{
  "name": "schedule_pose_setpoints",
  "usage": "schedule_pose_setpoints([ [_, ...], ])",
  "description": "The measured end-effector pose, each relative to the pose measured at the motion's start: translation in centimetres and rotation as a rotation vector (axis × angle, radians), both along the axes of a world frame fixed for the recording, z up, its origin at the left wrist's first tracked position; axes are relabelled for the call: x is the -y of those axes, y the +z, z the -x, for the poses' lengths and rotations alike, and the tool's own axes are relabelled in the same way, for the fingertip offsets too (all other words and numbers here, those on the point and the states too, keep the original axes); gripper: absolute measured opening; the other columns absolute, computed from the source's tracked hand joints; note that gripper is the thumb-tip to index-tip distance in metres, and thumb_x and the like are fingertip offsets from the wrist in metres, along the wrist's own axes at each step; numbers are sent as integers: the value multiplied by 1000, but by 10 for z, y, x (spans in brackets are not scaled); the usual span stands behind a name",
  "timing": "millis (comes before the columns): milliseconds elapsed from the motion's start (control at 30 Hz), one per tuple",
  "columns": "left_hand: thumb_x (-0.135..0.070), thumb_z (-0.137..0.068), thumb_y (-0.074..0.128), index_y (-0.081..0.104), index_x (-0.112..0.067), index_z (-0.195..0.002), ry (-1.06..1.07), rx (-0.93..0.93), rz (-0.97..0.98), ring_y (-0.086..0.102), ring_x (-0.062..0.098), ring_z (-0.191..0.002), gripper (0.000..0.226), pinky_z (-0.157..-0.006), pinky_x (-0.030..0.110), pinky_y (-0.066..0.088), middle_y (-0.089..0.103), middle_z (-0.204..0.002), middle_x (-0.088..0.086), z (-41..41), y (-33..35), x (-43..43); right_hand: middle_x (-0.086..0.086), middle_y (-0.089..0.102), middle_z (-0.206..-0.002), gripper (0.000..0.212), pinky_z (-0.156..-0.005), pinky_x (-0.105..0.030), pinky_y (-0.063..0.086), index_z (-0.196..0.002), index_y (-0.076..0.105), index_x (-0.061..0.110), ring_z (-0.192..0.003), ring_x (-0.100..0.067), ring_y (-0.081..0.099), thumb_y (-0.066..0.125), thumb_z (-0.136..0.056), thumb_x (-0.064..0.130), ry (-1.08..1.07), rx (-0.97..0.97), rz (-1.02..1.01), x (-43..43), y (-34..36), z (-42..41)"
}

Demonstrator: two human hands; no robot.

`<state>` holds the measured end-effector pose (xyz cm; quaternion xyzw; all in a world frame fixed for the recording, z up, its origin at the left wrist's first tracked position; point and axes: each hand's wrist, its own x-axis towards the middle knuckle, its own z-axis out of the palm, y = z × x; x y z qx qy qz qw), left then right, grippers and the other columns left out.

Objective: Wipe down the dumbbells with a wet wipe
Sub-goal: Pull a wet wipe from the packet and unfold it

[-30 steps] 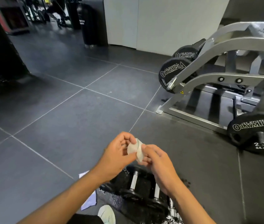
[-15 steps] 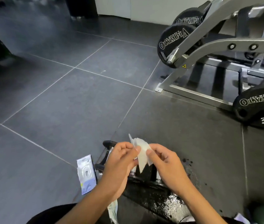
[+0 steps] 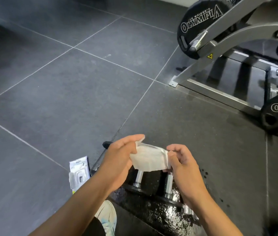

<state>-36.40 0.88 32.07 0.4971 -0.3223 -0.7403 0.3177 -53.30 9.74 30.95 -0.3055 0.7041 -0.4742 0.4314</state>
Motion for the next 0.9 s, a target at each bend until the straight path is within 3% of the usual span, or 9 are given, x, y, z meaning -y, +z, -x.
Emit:
schedule_pose_setpoints([
  [100,-11,-67,53,81,-31,-106,-51,77,106,62,22,-103,52,-96,43,50,74,-101,-7,-1,0,1,4,70,-85,13,-89,-48,53,-106,68,21,-82,-14,61,59,-105,30,28,123,-32,7,2,-7],
  [167,-10,-67,52,78,-31,-107,-118,59,165,58,21,-95,53,-88,42,47,70,-95,-1,0,1,1,-8,75,-102,23,-97,-48,54,-109,70,20,-92,-17,66,72,-95,39,88,217,-57,10,3,-12],
  [233,-7,-65,51,75,-25,-110,-143,23,173,60,25,-91,55,-83,45,48,70,-99,10,-1,2,3,-11,76,-101,27,-94,-46,55,-110,70,23,-87,-21,69,79,-89,37,121,180,-48,12,4,-16],
  [300,-5,-62,49,72,-21,-111,-133,30,182,61,26,-85,57,-77,43,47,70,-96,12,-3,2,7,-9,78,-95,10,-89,-44,56,-103,74,25,-86,-25,72,72,-97,32,114,71,-29,14,5,-16],
  [433,-4,-61,47,72,-21,-110,-93,25,163,63,24,-79,57,-68,40,48,72,-92,5,-9,0,12,-4,80,-97,30,-89,-40,56,-92,79,18,-92,-21,72,54,-108,27,20,48,-81,17,0,-3],
  [567,-2,-59,45,72,-18,-109,-32,-49,100,67,29,-79,59,-62,44,57,72,-101,13,-8,-2,13,-20,78,-102,27,-94,-47,55,-102,75,-1,-91,-31,70,51,-105,13,-100,321,-104,23,-1,1],
  [700,-4,-59,46,73,-20,-108,8,-52,37,63,35,-83,58,-59,42,55,66,-107,18,-8,-4,16,-14,74,-93,23,-85,-47,52,-106,69,-5,-87,-27,66,50,-98,4,-113,416,-66,28,2,1],
  [800,-3,-59,46,70,-18,-108,-39,-48,62,64,24,-73,57,-51,35,52,67,-97,11,-6,-2,14,-16,76,-104,21,-89,-46,56,-110,66,-1,-94,-25,72,68,-95,13,-53,456,-57,29,2,-5],
  [900,0,-57,44,72,-20,-101,-53,-67,83,65,17,-64,55,-51,33,52,70,-86,5,-5,-1,15,-27,73,-120,32,-99,-49,57,-118,66,-7,-110,-34,72,70,-90,6,-60,683,-75,33,3,-2],
])
